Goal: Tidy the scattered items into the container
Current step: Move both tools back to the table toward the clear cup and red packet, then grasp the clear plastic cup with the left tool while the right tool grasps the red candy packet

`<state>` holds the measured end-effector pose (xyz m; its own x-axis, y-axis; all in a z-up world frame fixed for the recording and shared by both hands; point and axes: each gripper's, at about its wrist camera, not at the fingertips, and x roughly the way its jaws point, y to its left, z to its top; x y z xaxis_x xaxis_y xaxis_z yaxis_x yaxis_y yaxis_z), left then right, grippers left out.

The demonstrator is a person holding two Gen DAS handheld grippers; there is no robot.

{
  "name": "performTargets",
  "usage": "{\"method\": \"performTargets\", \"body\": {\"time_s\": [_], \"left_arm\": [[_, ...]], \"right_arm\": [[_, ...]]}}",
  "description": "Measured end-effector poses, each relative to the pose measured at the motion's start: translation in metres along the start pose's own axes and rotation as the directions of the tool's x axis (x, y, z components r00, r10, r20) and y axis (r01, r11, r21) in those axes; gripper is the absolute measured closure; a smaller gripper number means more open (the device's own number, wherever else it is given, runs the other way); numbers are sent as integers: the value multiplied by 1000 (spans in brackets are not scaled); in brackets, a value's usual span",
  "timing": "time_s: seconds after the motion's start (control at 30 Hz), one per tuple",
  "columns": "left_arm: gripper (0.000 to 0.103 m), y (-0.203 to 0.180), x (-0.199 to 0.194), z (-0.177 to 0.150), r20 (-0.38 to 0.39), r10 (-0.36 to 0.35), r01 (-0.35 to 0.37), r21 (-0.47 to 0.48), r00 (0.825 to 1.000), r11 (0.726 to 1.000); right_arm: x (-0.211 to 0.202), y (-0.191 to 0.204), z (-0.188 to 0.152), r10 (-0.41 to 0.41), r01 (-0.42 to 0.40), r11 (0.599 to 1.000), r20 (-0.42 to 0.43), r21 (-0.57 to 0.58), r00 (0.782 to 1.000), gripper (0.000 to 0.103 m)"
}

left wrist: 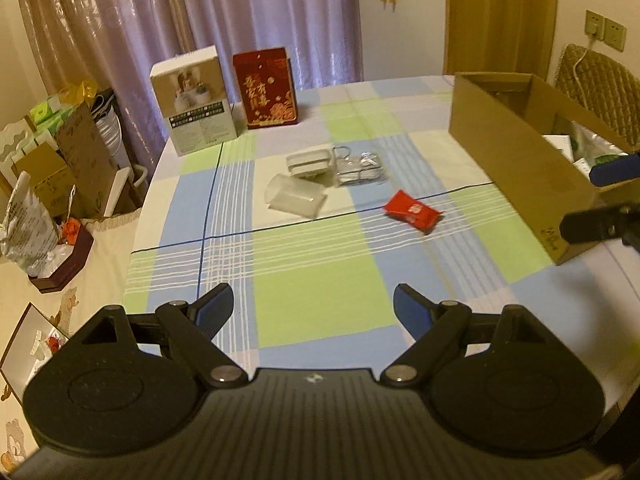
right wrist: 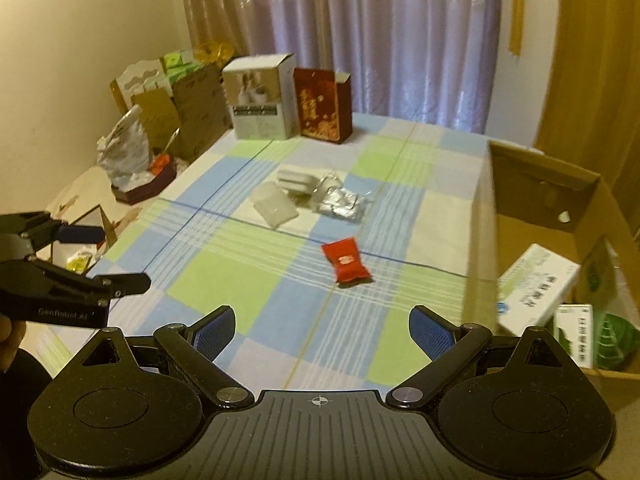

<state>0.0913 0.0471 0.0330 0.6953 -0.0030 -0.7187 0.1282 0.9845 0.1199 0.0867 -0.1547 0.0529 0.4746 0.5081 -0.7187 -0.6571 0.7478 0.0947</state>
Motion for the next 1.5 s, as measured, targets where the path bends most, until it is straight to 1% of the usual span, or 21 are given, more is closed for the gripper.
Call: {"method": "performTargets", "body": {"time_s": [0.23, 0.4, 0.63, 0.7, 0.9, 0.97, 1.07, 1.17, 1.2, 1.23, 1.27, 1.3, 1.33, 1.37, 1.4, 1.43, 1.47, 1.5], "left_arm": [[12, 18, 51, 10, -19, -11, 11, -1, 1000, 1000], [10, 27, 92, 23, -22, -46, 46, -2, 999, 999], [10, 29, 149, 37, -7, -71, 72, 96, 997, 993], [10, 30, 166, 38, -7, -78, 79, 125, 997, 989], [10, 35, 210, 47, 0, -114, 112, 169, 993, 979], [9, 36, 222, 51, 4, -120, 117, 193, 993, 974], [8, 36, 237, 58, 18, -119, 112, 219, 993, 969], [8, 40, 248, 66, 27, -126, 118, 204, 992, 972], [8, 41, 251, 67, 29, -128, 120, 202, 991, 972], [8, 42, 254, 68, 33, -127, 118, 199, 991, 973], [8, 43, 257, 70, 34, -132, 124, 192, 991, 974], [9, 44, 259, 71, 35, -142, 134, 183, 989, 974], [10, 44, 261, 72, 34, -150, 141, 175, 988, 974], [15, 44, 263, 72, 26, -150, 143, 173, 988, 974], [21, 42, 264, 71, 17, -145, 140, 175, 989, 975], [25, 42, 263, 70, 13, -143, 139, 174, 990, 975], [32, 42, 261, 69, 9, -144, 141, 165, 989, 976], [32, 42, 259, 68, 0, -139, 138, 155, 990, 978]], "right_arm": [[58, -5, 9, 3, -4, 1000, -19, -28, 1000, 5], [101, -15, 21, -1, -1, 998, -31, -58, 1000, 5], [154, -31, 33, -2, -2, 997, -47, -78, 999, 6], [169, -34, 34, -1, -5, 996, -67, -86, 998, 23], [201, -45, 31, -12, 4, 996, -94, -90, 996, 23], [207, -49, 28, -13, 5, 997, -100, -83, 995, 23], [213, -51, 26, -11, 1, 996, -110, -88, 994, 39], [216, -54, 23, -9, 0, 997, -103, -83, 995, 39], [216, -54, 23, -10, 2, 997, -99, -82, 995, 40], [215, -55, 23, -12, 5, 997, -96, -81, 995, 42], [215, -55, 24, -14, 6, 997, -93, -81, 996, 49], [215, -55, 24, -14, 6, 997, -92, -82, 996, 55], [215, -54, 25, -14, 6, 996, -93, -84, 996, 57], [215, -54, 26, -18, 10, 996, -94, -87, 995, 60], [215, -54, 26, -21, 12, 996, -94, -92, 995, 62], [216, -54, 26, -22, 13, 996, -96, -94, 995, 62], [215, -54, 26, -24, 15, 996, -97, -93, 995, 63], [215, -54, 25, -29, 20, 996, -98, -92, 995, 65]]}}
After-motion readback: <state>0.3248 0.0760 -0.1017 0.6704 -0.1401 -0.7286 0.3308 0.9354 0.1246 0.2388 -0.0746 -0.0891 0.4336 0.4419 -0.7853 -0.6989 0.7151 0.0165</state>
